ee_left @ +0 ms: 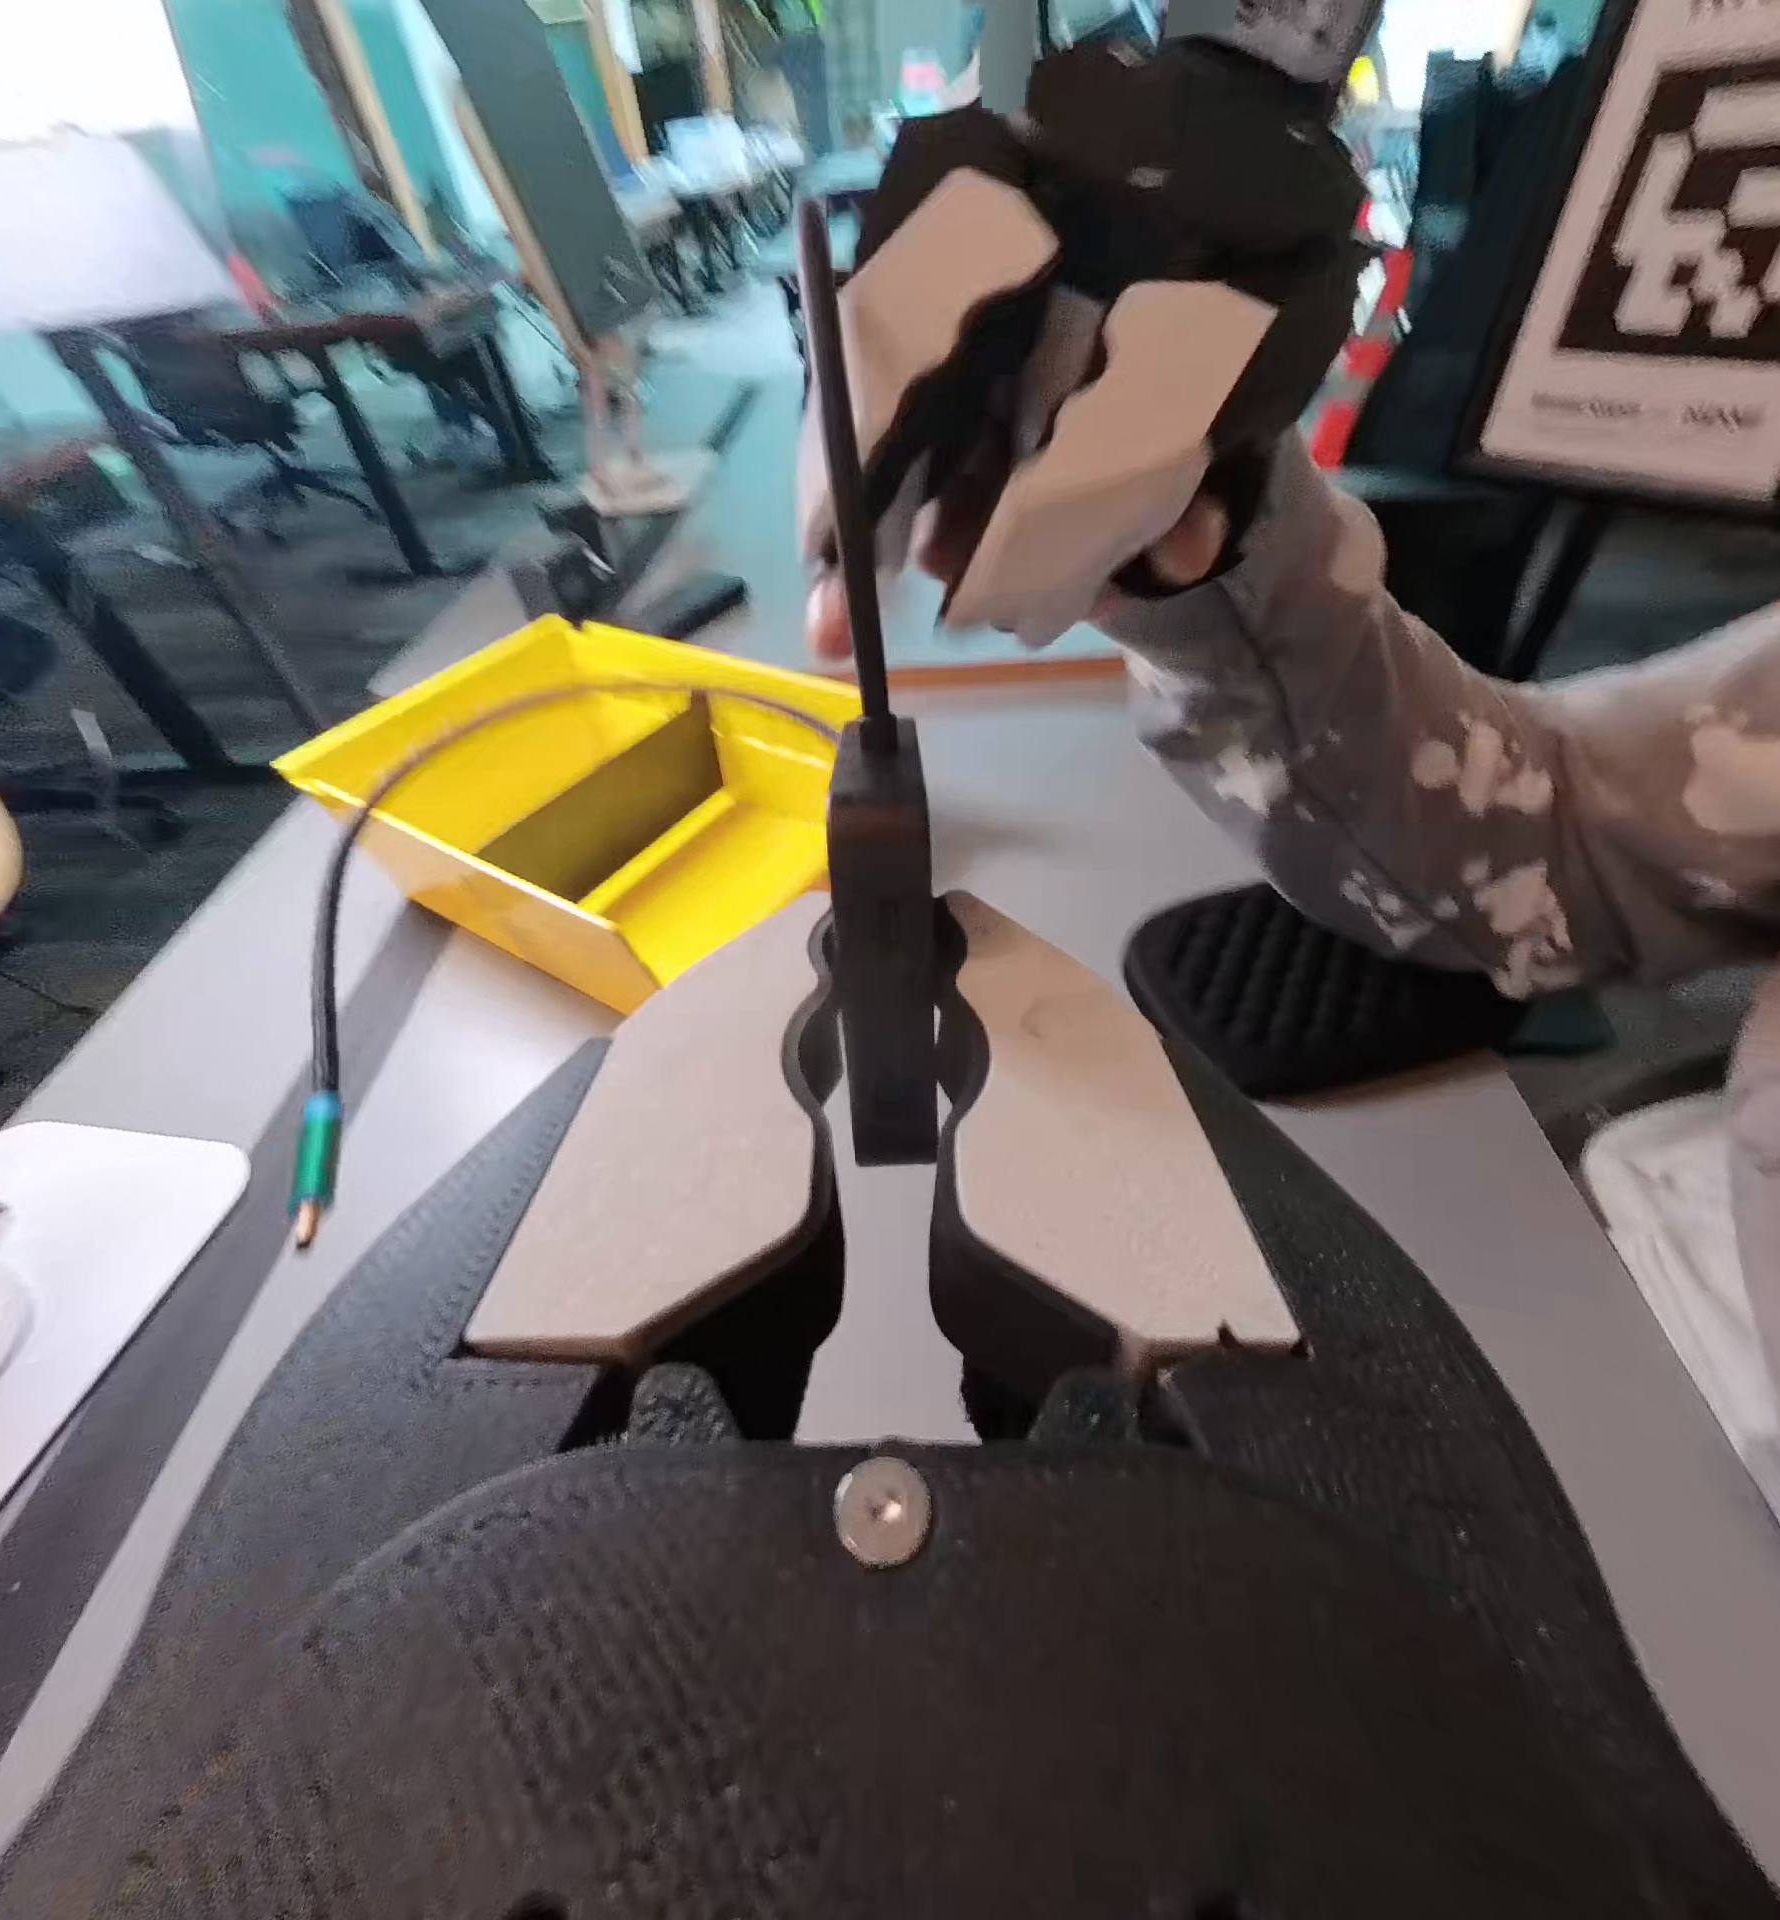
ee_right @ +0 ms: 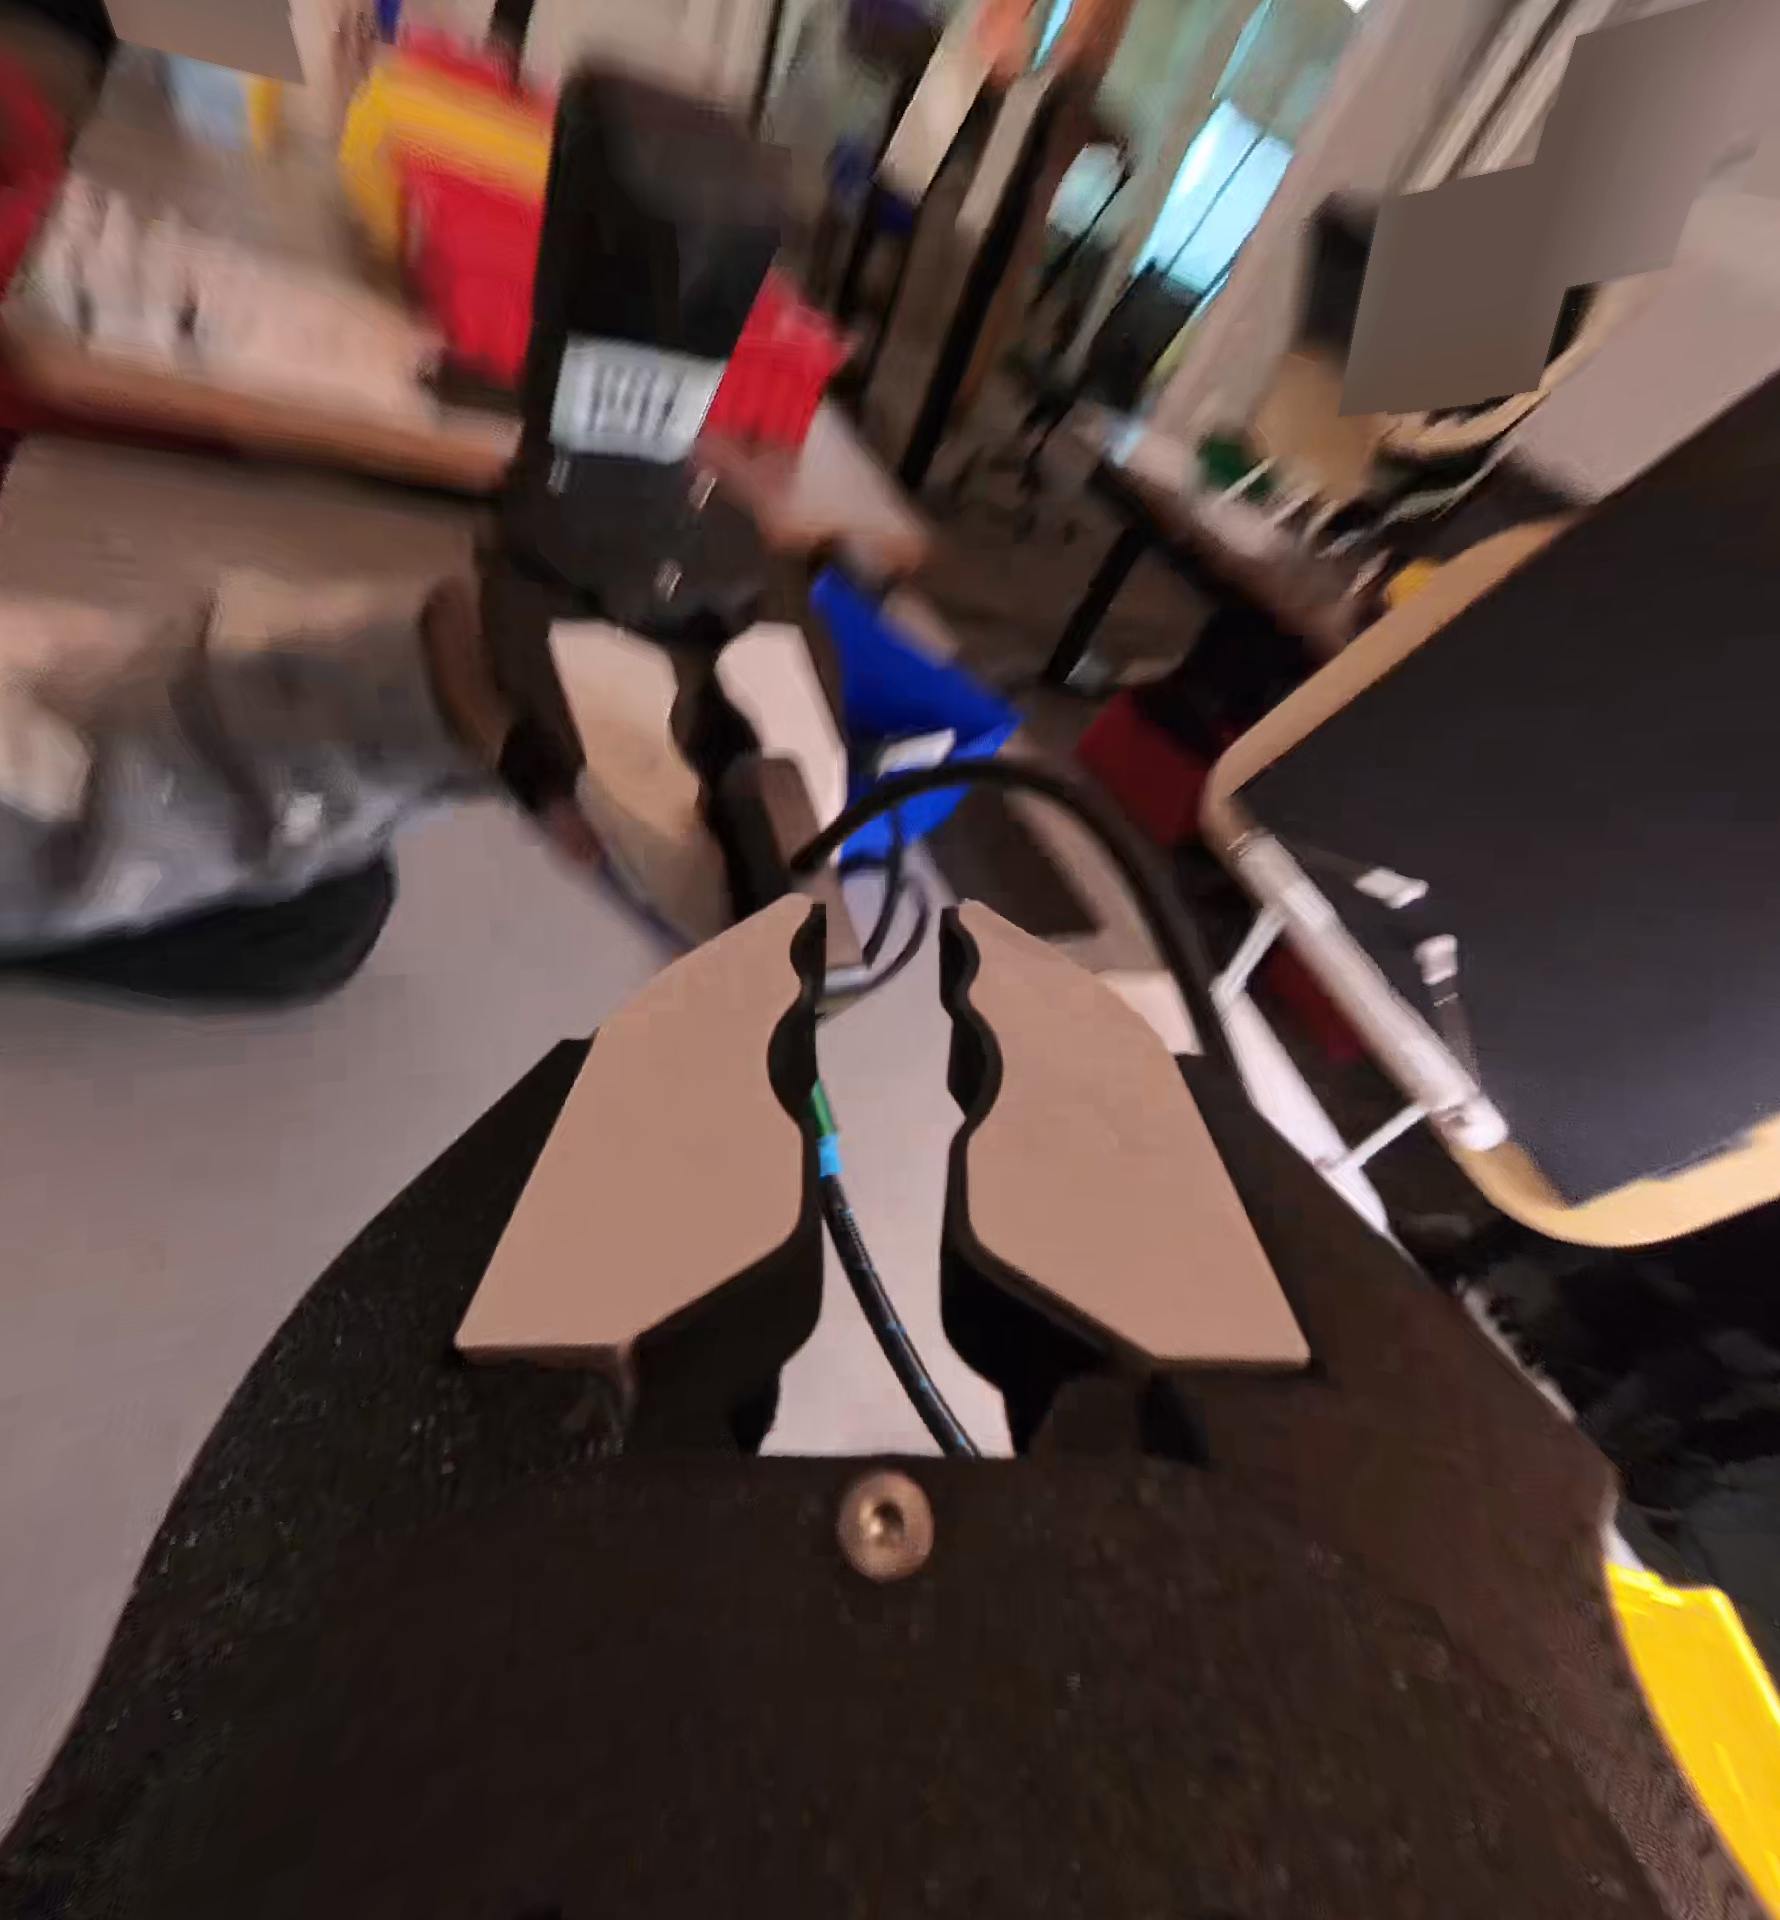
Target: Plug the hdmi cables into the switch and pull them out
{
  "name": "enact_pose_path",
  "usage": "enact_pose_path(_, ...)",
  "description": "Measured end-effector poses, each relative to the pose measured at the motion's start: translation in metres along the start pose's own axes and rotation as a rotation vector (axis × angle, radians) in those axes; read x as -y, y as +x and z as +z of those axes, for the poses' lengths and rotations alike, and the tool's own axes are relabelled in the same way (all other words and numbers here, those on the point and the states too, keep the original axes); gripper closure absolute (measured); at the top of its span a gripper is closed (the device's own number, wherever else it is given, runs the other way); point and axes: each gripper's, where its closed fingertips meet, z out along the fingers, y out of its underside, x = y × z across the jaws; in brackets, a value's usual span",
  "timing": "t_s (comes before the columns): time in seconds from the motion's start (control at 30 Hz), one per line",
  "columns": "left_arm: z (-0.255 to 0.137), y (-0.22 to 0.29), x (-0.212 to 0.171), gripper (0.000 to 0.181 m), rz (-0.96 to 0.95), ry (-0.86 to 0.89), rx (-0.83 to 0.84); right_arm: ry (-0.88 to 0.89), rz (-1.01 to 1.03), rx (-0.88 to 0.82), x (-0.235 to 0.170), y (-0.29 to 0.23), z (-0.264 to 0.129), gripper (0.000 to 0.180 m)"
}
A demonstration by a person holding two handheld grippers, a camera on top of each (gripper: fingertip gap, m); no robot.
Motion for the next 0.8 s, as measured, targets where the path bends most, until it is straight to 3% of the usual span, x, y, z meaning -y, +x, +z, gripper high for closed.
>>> enact_pose_path(0.1, -0.026, -0.028, 0.020, 0.166, -0.117, 0.196, 0.081, 0.332, 0.102, -0.072, 0.048, 0.018, -0.032, 0.159)
enact_pose_path(0.17, -0.048, -0.041, 0.035, 0.166, -0.191, 0.356, 0.103, 0.463, 0.169, -0.062, 0.059, 0.024, -0.043, 0.163)
enact_pose_path(0.33, -0.094, -0.048, 0.067, 0.166, -0.269, 0.658, 0.089, 0.490, 0.340, 0.067, 0.033, 0.021, -0.001, 0.161)
enact_pose_path(0.5, -0.092, -0.029, 0.082, 0.167, -0.253, 0.725, 0.042, 0.600, 0.543, 0.162, 0.028, 0.002, 0.045, 0.154)
enact_pose_path(0.8, -0.055, -0.006, 0.084, 0.166, -0.250, 0.698, -0.025, 0.708, 0.560, 0.220, 0.045, -0.003, 0.026, 0.167)
